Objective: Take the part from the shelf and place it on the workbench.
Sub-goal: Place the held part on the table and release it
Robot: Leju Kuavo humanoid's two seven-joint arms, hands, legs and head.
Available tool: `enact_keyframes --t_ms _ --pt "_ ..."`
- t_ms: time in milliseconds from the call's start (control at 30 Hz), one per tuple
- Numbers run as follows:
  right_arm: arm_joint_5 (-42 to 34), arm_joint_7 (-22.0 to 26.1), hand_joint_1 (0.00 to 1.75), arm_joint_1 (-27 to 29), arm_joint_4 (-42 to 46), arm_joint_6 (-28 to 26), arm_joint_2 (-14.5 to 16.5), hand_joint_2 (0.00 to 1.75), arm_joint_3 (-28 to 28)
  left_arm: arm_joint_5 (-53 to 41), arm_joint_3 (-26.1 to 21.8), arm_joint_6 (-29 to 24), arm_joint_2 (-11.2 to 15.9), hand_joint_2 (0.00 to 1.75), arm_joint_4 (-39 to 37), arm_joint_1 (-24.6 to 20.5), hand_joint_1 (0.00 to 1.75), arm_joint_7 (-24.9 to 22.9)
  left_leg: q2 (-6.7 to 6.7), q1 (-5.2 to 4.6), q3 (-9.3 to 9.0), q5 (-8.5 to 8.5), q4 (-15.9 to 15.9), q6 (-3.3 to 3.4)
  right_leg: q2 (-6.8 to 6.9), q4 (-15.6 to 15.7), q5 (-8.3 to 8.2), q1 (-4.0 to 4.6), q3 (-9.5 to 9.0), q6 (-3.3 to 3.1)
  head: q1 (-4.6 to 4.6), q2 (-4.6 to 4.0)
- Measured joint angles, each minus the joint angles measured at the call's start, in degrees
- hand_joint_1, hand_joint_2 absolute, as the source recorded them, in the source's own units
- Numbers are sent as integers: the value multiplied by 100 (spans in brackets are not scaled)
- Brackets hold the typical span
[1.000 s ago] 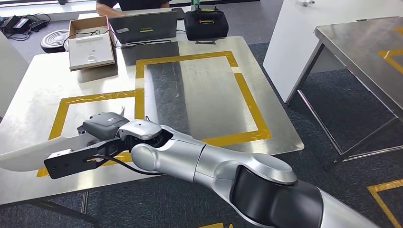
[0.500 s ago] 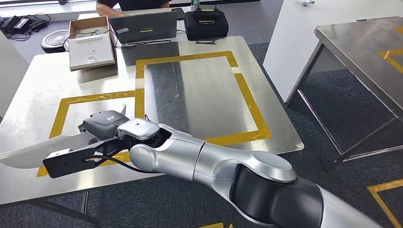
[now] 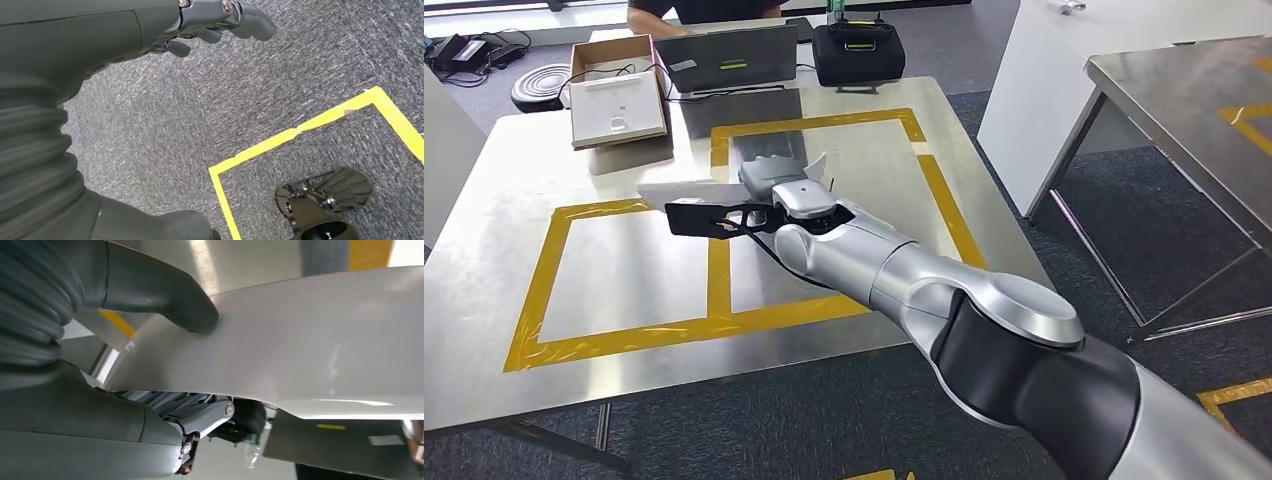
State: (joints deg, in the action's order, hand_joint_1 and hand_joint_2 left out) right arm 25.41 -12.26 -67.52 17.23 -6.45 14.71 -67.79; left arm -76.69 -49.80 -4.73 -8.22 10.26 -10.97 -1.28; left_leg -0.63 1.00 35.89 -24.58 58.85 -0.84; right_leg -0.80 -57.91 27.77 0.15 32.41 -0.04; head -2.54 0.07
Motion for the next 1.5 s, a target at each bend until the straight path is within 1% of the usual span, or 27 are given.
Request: enact_keyframes --t_ms 133,200,300,400,533,600,733,1033,1133,1233,1300,1400,1500 --pt "162 -469 175 -53 -236 130 -295 175 3 -16 1 -5 1 175 -1 36 0 36 -3 -3 -2 0 0 0 3 1 1 -3 -1 0 0 0" --pt "153 -595 175 -56 -309 160 -474 175 3 -16 1 -7 2 175 -1 69 0 49 -8 -2 -2 0 -1 0 9 1 2 -3 -3 0 0 0" --pt "89 -570 175 -56 -387 164 -707 175 7 -16 1 -27 9 175 -1 117 0 53 0 -5 -2 -1 -4 -1 2 1 1 -3 -1 1 0 0" --pt "61 -512 175 -56 -429 167 -844 175 10 -16 1 -50 18 175 -1 142 0 61 11 -7 -5 -1 -5 -1 -7 1 1 -3 2 1 0 0" --pt "49 -459 0 -54 -452 169 -893 0 18 11 1 -62 20 175 -1 158 0 184 11 -6 -7 -1 -9 -2 -6 1 1 -2 2 0 -1 0" --pt "52 -415 0 -53 -453 170 -893 0 24 10 1 -75 19 175 -1 152 0 227 11 -6 -9 0 -12 -2 -6 1 1 -2 2 0 1 0" --pt "53 -356 0 -52 -453 168 -891 0 43 -40 3 -84 16 0 -2 139 0 218 11 -6 -10 1 -16 -3 -6 1 2 -1 1 0 1 1" --pt "44 -185 0 -44 -453 72 -881 0 69 -84 8 9 19 0 -3 107 0 134 11 -6 -11 1 -17 -3 -6 1 2 0 0 0 1 1" --pt "-54 0 0 -45 -452 -51 -881 0 172 -85 8 9 29 0 -3 117 0 108 10 -6 -11 1 -17 -3 -6 1 2 -1 -1 0 1 0" --pt "-251 435 0 -80 -435 -322 -881 0 404 -74 7 -4 44 0 -3 150 0 74 10 -6 -11 1 -17 -3 -5 1 1 -1 -1 0 1 0" --pt "-369 784 0 -164 -389 -558 -881 0 607 -45 6 -33 57 0 -3 183 0 49 10 -19 -8 -7 -5 7 -5 4 1 -17 -1 7 1 0" --pt "-610 1298 0 -361 -258 -791 -881 0 956 11 6 -95 79 0 -3 233 0 -5 8 -37 -5 -25 9 34 -5 5 9 -40 -5 27 2 0" --pt "-902 1724 0 -567 -81 -833 -882 0 1350 66 5 -154 96 0 -3 280 0 -39 8 -57 -9 -17 7 67 -7 9 -1 -61 -12 65 2 1"
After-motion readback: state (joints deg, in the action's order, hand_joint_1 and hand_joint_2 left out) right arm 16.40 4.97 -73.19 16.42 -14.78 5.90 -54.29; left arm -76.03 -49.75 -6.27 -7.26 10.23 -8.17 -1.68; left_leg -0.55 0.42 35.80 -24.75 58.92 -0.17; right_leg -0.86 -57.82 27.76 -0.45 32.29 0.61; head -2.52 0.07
